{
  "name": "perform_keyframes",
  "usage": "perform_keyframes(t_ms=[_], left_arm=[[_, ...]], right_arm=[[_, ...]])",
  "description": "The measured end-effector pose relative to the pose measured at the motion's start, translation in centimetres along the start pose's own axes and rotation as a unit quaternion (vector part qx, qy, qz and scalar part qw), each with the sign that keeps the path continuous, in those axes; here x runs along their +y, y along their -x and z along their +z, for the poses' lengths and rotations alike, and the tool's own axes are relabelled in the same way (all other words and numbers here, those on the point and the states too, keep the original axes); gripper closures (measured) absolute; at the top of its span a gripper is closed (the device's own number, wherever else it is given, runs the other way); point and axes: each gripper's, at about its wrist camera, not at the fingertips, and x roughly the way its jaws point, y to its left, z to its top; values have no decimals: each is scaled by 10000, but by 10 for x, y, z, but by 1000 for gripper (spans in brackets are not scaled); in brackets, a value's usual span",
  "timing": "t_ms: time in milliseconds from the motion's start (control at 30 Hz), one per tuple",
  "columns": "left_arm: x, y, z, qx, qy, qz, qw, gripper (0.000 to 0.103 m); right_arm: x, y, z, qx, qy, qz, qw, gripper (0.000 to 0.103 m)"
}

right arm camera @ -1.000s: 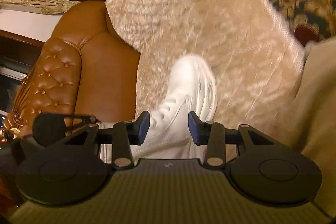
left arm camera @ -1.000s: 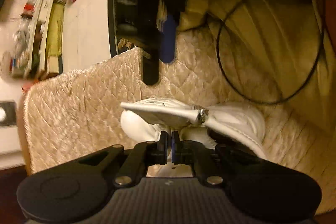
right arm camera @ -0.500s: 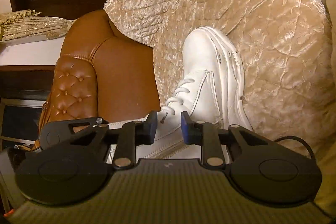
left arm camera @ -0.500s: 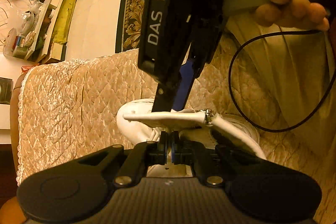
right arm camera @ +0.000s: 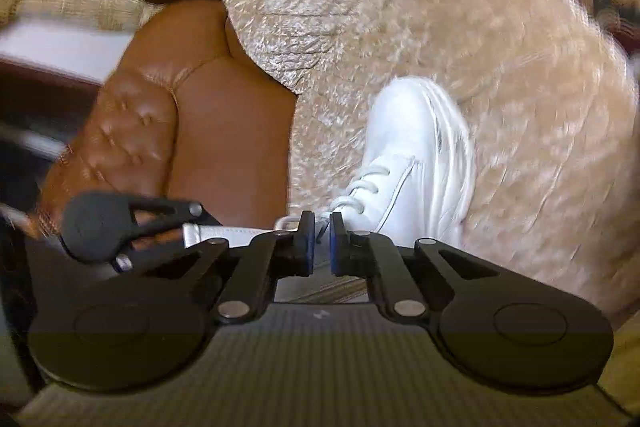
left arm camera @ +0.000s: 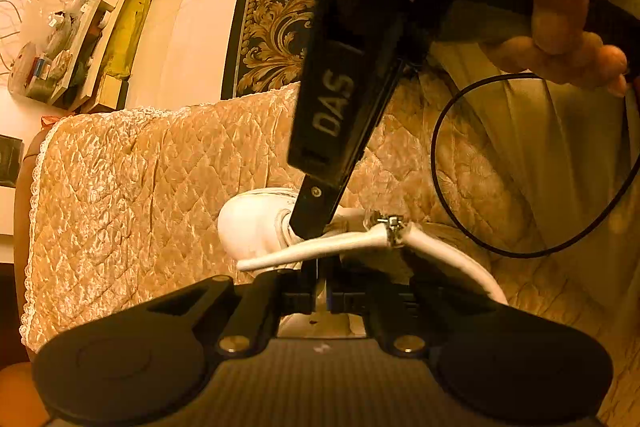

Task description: Lace up shoes with both hands

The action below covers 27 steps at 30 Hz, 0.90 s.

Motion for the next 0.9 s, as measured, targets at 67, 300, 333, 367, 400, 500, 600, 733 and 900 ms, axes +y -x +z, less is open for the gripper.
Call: perform_keyframes(t_ms=[67, 300, 333, 367, 400, 500, 600, 733, 900], left_arm=[[0, 0, 0, -6, 27, -13, 10000, 101], [2, 2, -1, -56, 120, -26, 9999, 101], [2, 2, -1, -65, 133, -25, 9999, 101], [2, 2, 0, -74, 142, -23, 9999, 101], [2, 2, 0, -84, 148, -19, 9999, 100], [3, 3, 1, -117, 197, -17, 9997, 100], [4, 4, 2, -132, 221, -19, 9997, 100], [5, 4, 2, -147, 278, 0, 9995, 97], [7, 4, -1, -114, 344, -44, 9993, 94]], right_arm=[[8, 0, -2, -63, 371, -166, 9992, 94], [30, 2, -9, -216, 1197, -507, 9913, 95], [34, 3, -11, -251, 1353, -578, 9888, 96], [38, 3, -12, -286, 1508, -648, 9860, 96], [41, 4, -14, -306, 1629, -714, 9836, 96], [47, 7, -16, -394, 1891, -860, 9774, 97], [52, 9, -18, -472, 2129, -988, 9709, 97], [55, 11, -20, -544, 2290, -1091, 9658, 97], [49, 17, -17, -752, 2317, -1373, 9601, 102]])
